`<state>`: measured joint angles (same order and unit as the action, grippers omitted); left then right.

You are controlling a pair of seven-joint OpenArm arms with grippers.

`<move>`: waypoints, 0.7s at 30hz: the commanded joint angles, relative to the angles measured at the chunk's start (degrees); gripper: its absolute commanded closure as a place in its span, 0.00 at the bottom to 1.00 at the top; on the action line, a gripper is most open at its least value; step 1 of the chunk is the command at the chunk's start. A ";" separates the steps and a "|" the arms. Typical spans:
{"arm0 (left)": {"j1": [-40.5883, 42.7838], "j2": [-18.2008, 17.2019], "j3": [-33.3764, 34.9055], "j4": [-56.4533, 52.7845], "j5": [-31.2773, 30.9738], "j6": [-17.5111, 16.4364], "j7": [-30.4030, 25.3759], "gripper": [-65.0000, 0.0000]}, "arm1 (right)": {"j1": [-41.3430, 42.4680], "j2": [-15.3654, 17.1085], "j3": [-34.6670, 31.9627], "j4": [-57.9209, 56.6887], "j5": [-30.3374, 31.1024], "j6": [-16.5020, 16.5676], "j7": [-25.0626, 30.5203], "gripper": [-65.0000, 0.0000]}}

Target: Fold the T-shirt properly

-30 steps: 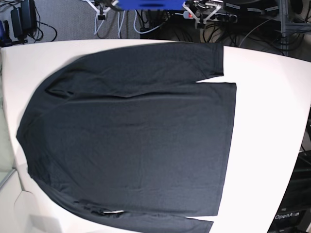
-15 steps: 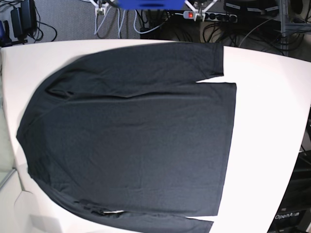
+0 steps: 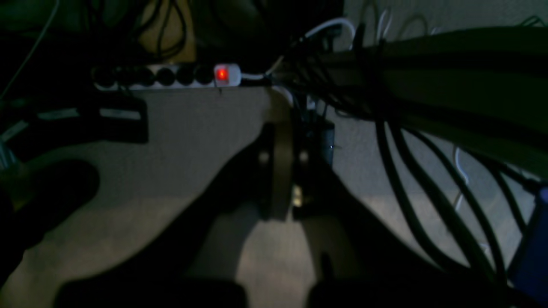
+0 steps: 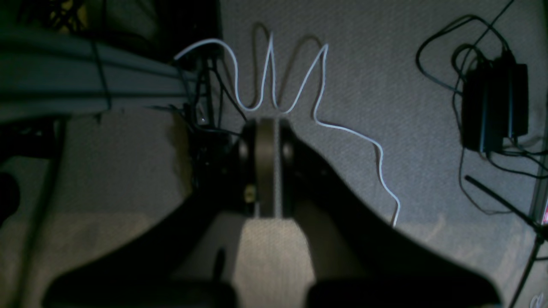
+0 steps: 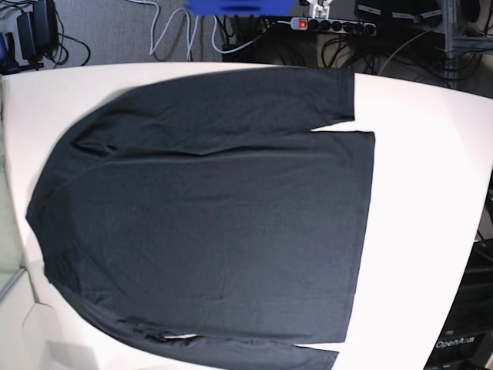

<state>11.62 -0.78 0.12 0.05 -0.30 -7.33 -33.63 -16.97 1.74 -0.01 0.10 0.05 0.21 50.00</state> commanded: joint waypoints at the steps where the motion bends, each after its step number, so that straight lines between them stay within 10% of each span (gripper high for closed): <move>1: 1.00 -0.41 -0.08 -0.05 -0.01 -0.18 -1.67 1.00 | -1.27 0.59 0.14 -0.10 0.25 -0.60 2.27 1.00; 21: 1.97 -3.31 -0.16 -0.05 -0.72 -0.45 -11.34 1.00 | -2.50 4.02 4.63 -0.10 0.34 -0.60 9.83 1.00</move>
<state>12.93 -3.84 0.10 0.03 -0.62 -7.75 -43.79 -18.63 5.43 4.51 0.10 0.05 0.19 58.65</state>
